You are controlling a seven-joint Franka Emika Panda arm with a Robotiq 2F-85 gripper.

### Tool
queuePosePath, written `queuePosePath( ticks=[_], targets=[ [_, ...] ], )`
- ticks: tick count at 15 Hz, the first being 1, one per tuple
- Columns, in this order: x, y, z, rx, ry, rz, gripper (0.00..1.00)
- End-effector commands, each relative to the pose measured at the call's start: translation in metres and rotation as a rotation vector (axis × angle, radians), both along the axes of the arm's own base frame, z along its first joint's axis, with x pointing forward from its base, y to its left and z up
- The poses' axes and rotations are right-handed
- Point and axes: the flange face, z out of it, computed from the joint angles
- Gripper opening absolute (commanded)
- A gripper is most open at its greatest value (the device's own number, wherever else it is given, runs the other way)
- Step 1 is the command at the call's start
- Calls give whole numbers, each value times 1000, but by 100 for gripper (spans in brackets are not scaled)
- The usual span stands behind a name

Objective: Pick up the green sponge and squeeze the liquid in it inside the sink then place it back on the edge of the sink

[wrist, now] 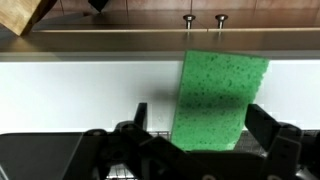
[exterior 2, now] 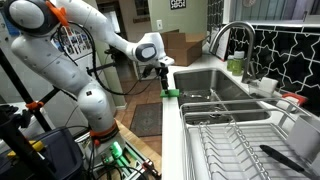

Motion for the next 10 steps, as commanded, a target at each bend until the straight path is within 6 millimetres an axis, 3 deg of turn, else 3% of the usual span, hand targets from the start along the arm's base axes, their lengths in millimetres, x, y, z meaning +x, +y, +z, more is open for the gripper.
queuePosePath(
  ticks=[1,10],
  targets=[
    [10,1,-13,36,-4,16,100],
    [27,2,-27,68,-2,16,100]
  ],
)
